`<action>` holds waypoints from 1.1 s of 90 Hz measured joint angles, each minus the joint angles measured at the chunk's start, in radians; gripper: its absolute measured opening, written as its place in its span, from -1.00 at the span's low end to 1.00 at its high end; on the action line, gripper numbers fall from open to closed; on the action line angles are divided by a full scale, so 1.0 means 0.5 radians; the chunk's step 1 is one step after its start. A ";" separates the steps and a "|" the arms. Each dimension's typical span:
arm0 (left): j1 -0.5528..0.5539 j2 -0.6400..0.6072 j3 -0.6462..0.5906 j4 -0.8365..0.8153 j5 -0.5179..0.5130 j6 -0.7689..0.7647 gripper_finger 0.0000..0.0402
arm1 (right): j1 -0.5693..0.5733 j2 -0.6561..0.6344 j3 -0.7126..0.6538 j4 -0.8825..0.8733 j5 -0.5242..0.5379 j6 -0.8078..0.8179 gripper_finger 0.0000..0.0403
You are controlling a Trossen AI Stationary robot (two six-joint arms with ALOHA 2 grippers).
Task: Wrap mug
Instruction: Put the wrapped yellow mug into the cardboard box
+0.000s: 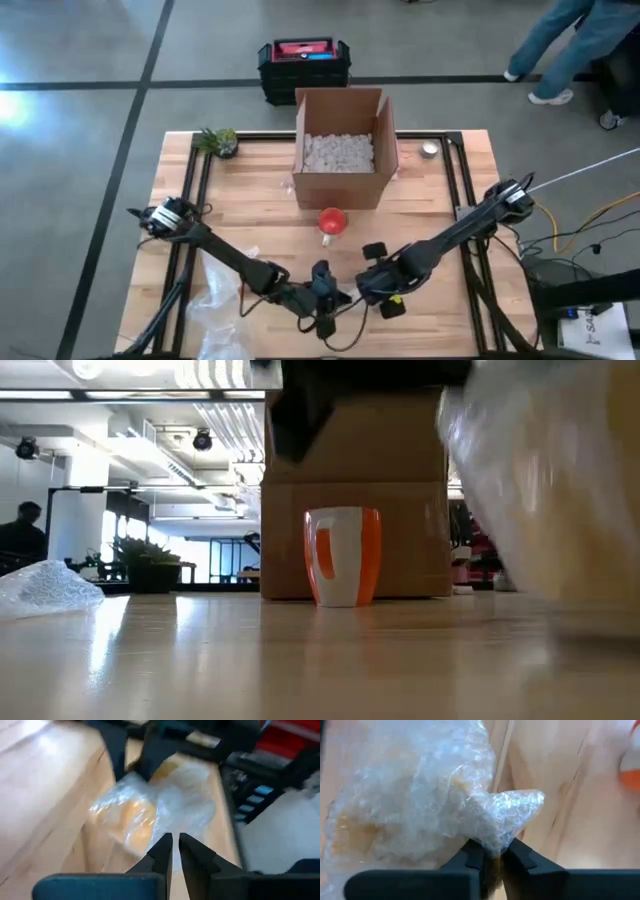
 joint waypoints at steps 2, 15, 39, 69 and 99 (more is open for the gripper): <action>-0.006 -0.019 0.000 -0.001 0.000 0.010 -0.90 | 0.001 -0.018 0.000 -0.002 0.007 0.000 -0.96; -0.053 -0.130 0.001 -0.023 -0.015 0.099 -0.90 | 0.000 -0.162 0.015 -0.046 0.036 -0.046 -0.95; -0.091 -0.172 0.003 -0.179 -0.018 0.122 -0.90 | -0.027 -0.522 0.153 -0.050 0.198 -0.216 -0.96; -0.084 -0.110 0.003 -0.178 -0.019 0.120 -0.90 | -0.292 -0.882 0.307 0.378 0.635 -0.646 -0.96; -0.079 -0.103 0.002 -0.185 -0.061 0.122 -0.90 | -1.135 -0.908 0.327 1.094 0.729 -1.091 -0.96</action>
